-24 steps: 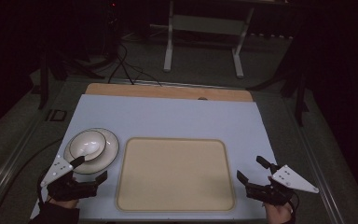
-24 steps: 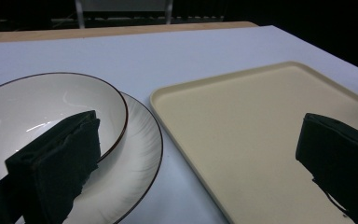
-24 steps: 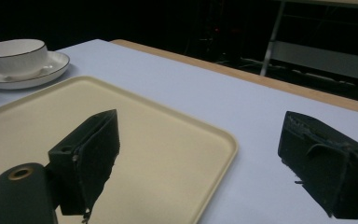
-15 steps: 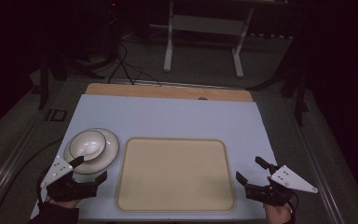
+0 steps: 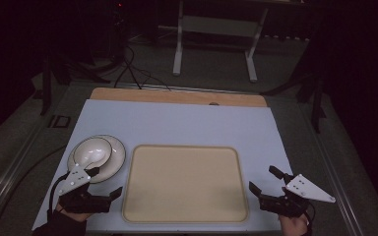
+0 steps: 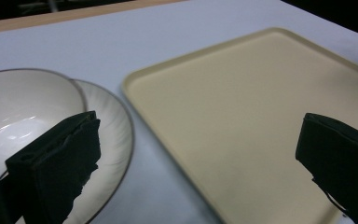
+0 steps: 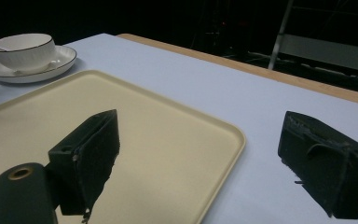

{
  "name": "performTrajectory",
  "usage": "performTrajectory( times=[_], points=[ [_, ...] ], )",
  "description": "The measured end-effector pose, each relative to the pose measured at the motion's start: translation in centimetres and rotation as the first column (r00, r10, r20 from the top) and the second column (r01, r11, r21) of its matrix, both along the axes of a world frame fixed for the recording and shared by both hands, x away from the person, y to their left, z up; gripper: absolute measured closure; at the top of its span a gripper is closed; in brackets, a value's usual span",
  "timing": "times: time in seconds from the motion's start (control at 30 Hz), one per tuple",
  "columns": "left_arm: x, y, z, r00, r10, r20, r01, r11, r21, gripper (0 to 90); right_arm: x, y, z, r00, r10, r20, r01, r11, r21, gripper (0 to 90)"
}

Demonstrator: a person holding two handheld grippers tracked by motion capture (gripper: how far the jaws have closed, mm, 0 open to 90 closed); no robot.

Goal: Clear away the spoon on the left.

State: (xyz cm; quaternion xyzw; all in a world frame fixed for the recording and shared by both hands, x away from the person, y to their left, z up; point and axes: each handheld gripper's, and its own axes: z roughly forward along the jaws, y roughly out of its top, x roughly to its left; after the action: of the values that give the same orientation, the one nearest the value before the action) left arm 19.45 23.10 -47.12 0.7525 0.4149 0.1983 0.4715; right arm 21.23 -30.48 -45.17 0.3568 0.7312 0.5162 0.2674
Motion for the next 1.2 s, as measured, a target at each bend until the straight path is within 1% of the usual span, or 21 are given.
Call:
performTrajectory(
  times=[0.07,0.1,0.13,0.4,0.47,0.57,0.7,0.77,0.83,0.93,0.97,1.0,1.07,1.17,1.2],
  points=[
    [-0.1,-0.2,0.5,0.9999,-0.015,0.008,0.015,0.9999,-0.007,0.5,0.0,0.0,0.0,1.0,0.005,0.002,-0.005,1.0,0.004,12.6],
    [0.0,-0.2,0.7,0.9998,-0.022,0.005,0.022,0.9998,-0.004,0.5,0.0,0.0,0.0,1.0,0.006,0.003,-0.006,1.0,0.005,12.5],
    [-0.1,-0.3,0.8,0.9997,-0.022,0.01,0.022,0.9998,0.001,0.5,-0.1,0.1,0.0,1.0,0.009,0.003,-0.009,1.0,0.008,12.6],
    [-0.3,-0.8,2.4,0.9976,-0.068,0.017,0.068,0.9977,0.001,1.3,-0.3,0.2,0.2,0.9996,0.021,0.02,-0.022,1.0,0.013,12.5],
    [-0.3,-0.8,2.9,0.997,-0.073,0.026,0.073,0.9973,0.01,1.6,-0.3,0.2,0.2,0.9995,0.022,0.024,-0.023,1.0,0.015,12.5],
    [-0.4,-0.6,3.7,0.9967,-0.069,0.042,0.069,0.9976,0.01,2.2,-0.3,0.2,0.2,0.9993,0.025,0.028,-0.025,1.0,0.016,12.5],
    [-0.4,-0.4,4.8,0.9968,-0.059,0.054,0.059,0.9981,0.017,2.3,-0.3,0.2,0.2,0.9992,0.032,0.023,-0.032,0.999,0.015,12.0],
    [-0.4,-0.2,5.1,0.9968,-0.054,0.059,0.054,0.9985,0.01,3.9,-0.3,0.2,0.2,0.9992,0.033,0.024,-0.033,0.999,0.017,12.0],
    [-0.3,0.0,5.4,0.9974,-0.05,0.053,0.05,0.9987,-0.004,4.0,-0.4,0.3,0.2,0.999,0.036,0.027,-0.036,0.999,0.015,12.0],
    [-0.1,0.2,5.8,0.9983,-0.027,0.051,0.027,0.9996,0.001,4.8,-0.4,0.3,0.3,0.9987,0.041,0.031,-0.042,0.999,0.015,12.0],
    [-0.1,0.2,5.8,0.9983,-0.027,0.051,0.027,0.9996,0.001,4.8,-0.4,0.3,0.3,0.9987,0.041,0.031,-0.042,0.999,0.015,12.0],
    [-0.1,0.3,6.2,0.9983,-0.002,0.059,0.001,0.9999,0.014,4.8,-0.4,0.4,0.3,0.9986,0.042,0.031,-0.043,0.999,0.014,12.0],
    [0.0,0.6,6.7,0.9981,0.004,0.062,-0.004,0.9999,0.012,4.8,-0.4,0.4,0.2,0.9987,0.043,0.029,-0.043,0.999,0.016,12.0],
    [0.1,1.2,7.7,0.9961,0.026,0.084,-0.028,0.9994,0.023,5.7,-0.4,0.3,0.2,0.9988,0.041,0.025,-0.042,0.999,0.017,12.0],
    [0.1,1.4,8.0,0.9956,0.032,0.088,-0.033,0.9992,0.02,5.8,-0.4,0.3,0.2,0.9989,0.039,0.024,-0.04,0.999,0.015,12.0]
  ],
)
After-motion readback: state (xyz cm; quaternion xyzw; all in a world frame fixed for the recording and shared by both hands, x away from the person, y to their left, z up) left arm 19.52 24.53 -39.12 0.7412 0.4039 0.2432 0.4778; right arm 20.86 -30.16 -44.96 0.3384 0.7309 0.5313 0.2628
